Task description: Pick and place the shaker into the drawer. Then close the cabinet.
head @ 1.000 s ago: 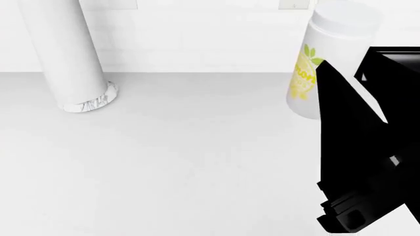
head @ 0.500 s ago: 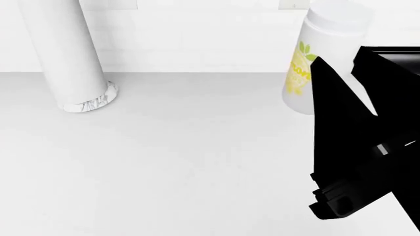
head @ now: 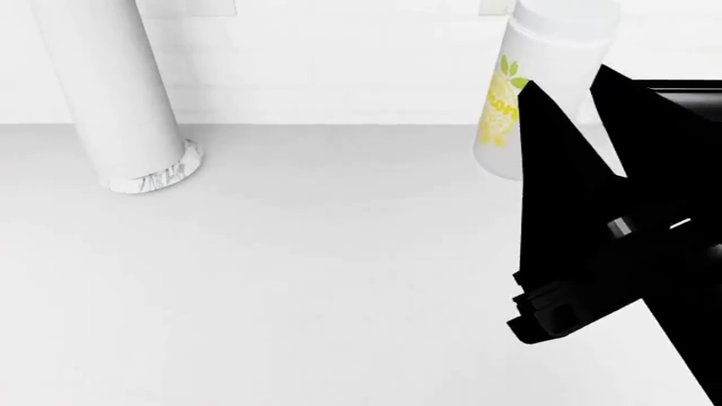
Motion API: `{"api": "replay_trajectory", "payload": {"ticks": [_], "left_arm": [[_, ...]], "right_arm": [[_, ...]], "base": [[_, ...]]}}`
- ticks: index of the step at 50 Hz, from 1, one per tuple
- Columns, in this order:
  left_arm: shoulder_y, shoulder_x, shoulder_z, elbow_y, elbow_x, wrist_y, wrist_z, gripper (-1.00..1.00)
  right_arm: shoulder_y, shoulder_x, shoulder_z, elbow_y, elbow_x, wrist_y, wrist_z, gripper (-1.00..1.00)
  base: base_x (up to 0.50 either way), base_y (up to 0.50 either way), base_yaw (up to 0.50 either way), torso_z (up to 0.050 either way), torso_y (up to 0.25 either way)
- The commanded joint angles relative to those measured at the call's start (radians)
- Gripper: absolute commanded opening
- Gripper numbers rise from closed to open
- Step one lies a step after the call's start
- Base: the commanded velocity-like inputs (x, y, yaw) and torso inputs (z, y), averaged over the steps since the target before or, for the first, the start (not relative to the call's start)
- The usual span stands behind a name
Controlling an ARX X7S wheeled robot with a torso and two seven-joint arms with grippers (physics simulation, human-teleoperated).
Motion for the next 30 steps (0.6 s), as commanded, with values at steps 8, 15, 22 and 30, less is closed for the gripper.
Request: {"api": "replay_trajectory", "payload": {"ticks": [8,15,22,30], "left_arm": [[0.325,-0.036,-0.071,0.287,0.064,-0.021,0.096,-1.00],[0.493,-0.028,-0.092,0.462,0.074,-0.021,0.096,-1.00],[0.698,-0.022,-0.118,0.674,0.094,-0.021,0.096,-1.00],[0.828,0.009,-0.122,0.805,0.119,-0.021,0.096,-1.00]], "right_arm": [[-0.018,-0.081,0.036,-0.010,-0.143,0.126,-0.086,-1.00],[-0.053,-0.131,0.095,-0.057,-0.221,0.221,-0.161,-1.00],[-0.073,-0.191,0.129,-0.085,-0.284,0.344,-0.195,-1.00],[-0.058,-0.170,0.058,-0.085,-0.278,0.345,-0.111,-1.00]], "base": [[0.00,0.00,0.00,0.000,0.001],[0.00,0.00,0.00,0.000,0.000],[0.00,0.00,0.00,0.000,0.000],[0.00,0.00,0.00,0.000,0.001]]}}
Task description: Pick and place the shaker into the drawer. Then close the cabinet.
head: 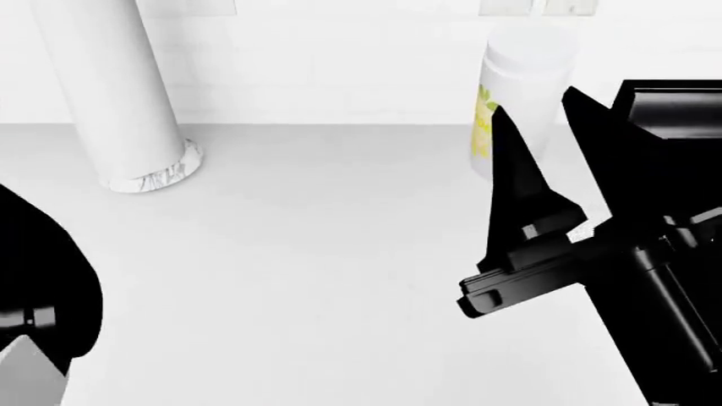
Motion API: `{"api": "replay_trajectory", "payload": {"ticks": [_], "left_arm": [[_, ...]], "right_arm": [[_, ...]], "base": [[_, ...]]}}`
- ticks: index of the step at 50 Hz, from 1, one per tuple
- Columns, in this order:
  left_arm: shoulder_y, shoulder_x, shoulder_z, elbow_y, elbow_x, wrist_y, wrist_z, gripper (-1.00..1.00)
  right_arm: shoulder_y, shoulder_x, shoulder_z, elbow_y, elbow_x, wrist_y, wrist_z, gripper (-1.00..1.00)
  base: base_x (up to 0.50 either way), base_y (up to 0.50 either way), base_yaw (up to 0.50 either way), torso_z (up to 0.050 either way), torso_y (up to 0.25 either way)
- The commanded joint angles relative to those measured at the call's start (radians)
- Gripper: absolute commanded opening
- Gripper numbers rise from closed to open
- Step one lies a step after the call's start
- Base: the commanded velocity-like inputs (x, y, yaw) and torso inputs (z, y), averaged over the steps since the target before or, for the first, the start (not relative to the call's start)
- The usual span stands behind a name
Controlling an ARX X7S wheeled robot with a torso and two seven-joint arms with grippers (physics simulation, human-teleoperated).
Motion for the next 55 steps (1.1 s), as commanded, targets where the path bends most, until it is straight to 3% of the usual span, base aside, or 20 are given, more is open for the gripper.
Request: {"api": "replay_trajectory", "payload": {"ticks": [1,15,40,55], "left_arm": [[0.212,0.029,-0.021,0.215,0.032,-0.006,0.003,-1.00],[0.288,0.116,-0.012,0.266,0.104,-0.006,0.003,-1.00],[0.386,0.161,0.051,0.335,0.191,0.001,0.003,-1.00],[0.389,0.165,0.053,0.334,0.187,-0.002,0.003,-1.00]], "right_arm": [[-0.003,-0.018,-0.018,-0.019,-0.039,0.069,0.030,-1.00],[-0.010,-0.010,-0.029,-0.019,-0.041,0.069,0.035,-1.00],[-0.029,-0.009,-0.010,-0.019,-0.032,0.069,0.023,-1.00],[-0.047,-0.025,0.020,-0.019,-0.043,0.069,-0.007,-1.00]], "base": [[-0.16,0.00,0.00,0.000,0.000],[-0.50,0.00,0.00,0.001,0.001],[-0.50,-0.01,0.00,0.000,0.000],[-0.19,-0.42,0.00,0.001,0.000]]}}
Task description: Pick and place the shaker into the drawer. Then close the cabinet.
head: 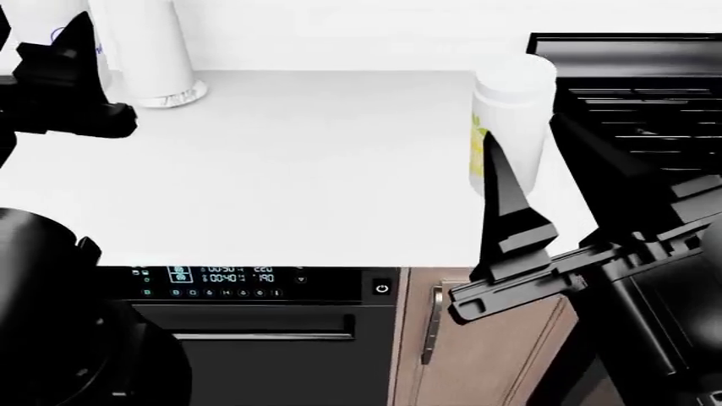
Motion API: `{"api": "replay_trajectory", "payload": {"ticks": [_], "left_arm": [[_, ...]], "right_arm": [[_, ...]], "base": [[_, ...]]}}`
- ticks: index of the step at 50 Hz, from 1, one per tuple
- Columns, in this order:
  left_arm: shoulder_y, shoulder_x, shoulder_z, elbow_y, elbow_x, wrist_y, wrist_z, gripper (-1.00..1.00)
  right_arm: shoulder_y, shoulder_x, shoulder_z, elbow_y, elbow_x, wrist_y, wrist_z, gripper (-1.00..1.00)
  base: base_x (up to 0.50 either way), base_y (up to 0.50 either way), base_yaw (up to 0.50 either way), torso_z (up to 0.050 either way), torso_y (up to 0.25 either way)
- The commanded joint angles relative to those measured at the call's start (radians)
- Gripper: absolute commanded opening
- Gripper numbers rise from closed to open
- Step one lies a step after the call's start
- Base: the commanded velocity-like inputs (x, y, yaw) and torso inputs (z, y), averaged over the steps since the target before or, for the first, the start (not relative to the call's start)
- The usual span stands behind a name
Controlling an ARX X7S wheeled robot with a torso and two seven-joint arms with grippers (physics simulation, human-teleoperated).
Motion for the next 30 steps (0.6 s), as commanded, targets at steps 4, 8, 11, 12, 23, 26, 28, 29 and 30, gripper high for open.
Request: {"api": "replay_trajectory", "payload": {"ticks": [4,8,11,12,23,26,28,29,30], "left_arm": [[0.003,0.006,0.002,-0.005,-0.004,-0.008,0.000,-1.00],[-0.021,0.005,-0.003,-0.025,-0.009,-0.009,0.000,-1.00],[-0.033,0.004,-0.005,-0.033,-0.010,-0.009,0.000,-1.00],[-0.037,0.004,-0.005,-0.036,-0.010,-0.009,0.000,-1.00],[-0.050,0.003,-0.011,-0.050,-0.011,-0.009,0.000,-1.00],[-0.053,0.002,-0.013,-0.053,-0.012,-0.009,0.000,-1.00],[-0.055,0.003,-0.014,-0.055,-0.012,-0.009,0.000,-1.00],[-0.054,0.003,-0.013,-0.054,-0.011,-0.009,0.000,-1.00],[-0.052,0.004,-0.013,-0.054,-0.011,-0.009,0.000,-1.00]], "right_arm": [[-0.026,-0.019,0.045,-0.001,-0.049,0.004,-0.068,-1.00],[-0.016,0.018,0.002,0.020,-0.062,-0.032,-0.077,-1.00],[0.008,0.067,-0.055,0.038,-0.021,-0.079,-0.015,-1.00],[0.011,0.074,-0.063,0.040,-0.017,-0.085,-0.006,-1.00],[0.000,0.086,-0.078,0.048,-0.015,-0.117,0.020,-1.00],[-0.005,0.086,-0.077,0.048,-0.016,-0.123,0.022,-1.00],[-0.005,0.087,-0.079,0.048,-0.015,-0.127,0.022,-1.00],[-0.005,0.088,-0.080,0.048,-0.015,-0.129,0.023,-1.00],[-0.004,0.089,-0.082,0.048,-0.014,-0.131,0.023,-1.00]], "base": [[0.00,-0.50,0.00,0.000,0.000],[0.00,-0.50,0.00,0.000,0.000],[0.00,-0.50,0.00,0.000,0.000],[0.00,-0.50,0.00,0.000,0.000],[-0.10,-0.50,0.00,0.001,0.000],[-0.35,-0.49,0.00,0.000,0.000],[-0.43,-0.43,0.00,0.000,0.000],[-0.48,-0.40,0.00,0.000,0.000],[-0.48,-0.39,0.00,0.000,0.000]]}}
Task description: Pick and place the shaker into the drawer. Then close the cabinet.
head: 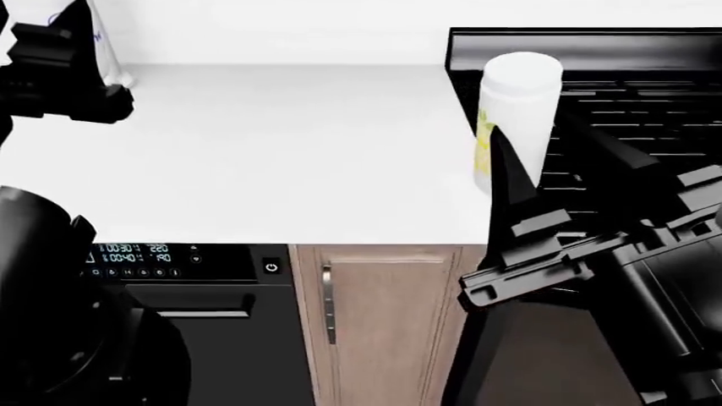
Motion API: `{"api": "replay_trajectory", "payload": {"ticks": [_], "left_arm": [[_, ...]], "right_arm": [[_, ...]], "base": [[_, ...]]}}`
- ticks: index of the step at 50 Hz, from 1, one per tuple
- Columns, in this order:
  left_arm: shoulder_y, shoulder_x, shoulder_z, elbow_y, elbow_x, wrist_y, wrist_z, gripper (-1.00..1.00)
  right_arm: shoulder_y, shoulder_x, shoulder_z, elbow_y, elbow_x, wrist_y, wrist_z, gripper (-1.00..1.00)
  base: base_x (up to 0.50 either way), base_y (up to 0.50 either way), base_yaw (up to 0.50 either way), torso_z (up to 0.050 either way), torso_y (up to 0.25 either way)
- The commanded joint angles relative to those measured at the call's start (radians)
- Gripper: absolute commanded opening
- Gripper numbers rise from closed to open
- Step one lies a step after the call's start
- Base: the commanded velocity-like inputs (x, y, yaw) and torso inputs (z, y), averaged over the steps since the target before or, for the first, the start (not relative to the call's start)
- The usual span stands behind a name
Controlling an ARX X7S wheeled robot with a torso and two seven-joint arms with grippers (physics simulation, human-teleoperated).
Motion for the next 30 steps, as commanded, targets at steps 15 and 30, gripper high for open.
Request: {"api": "replay_trajectory", "payload": {"ticks": [15,30], "left_arm": [[0.007,0.002,-0.004,0.001,0.000,-0.006,0.000,-1.00],[0.016,0.001,-0.004,0.006,0.001,-0.006,0.000,-1.00]], "right_arm": [[-0.012,0.007,0.003,-0.003,-0.018,-0.026,-0.013,-1.00],[-0.025,0.004,0.015,-0.011,-0.028,-0.026,-0.032,-1.00]], "base": [[-0.40,-0.44,0.00,0.000,0.000],[-0.03,-0.50,0.00,0.001,0.000]]}}
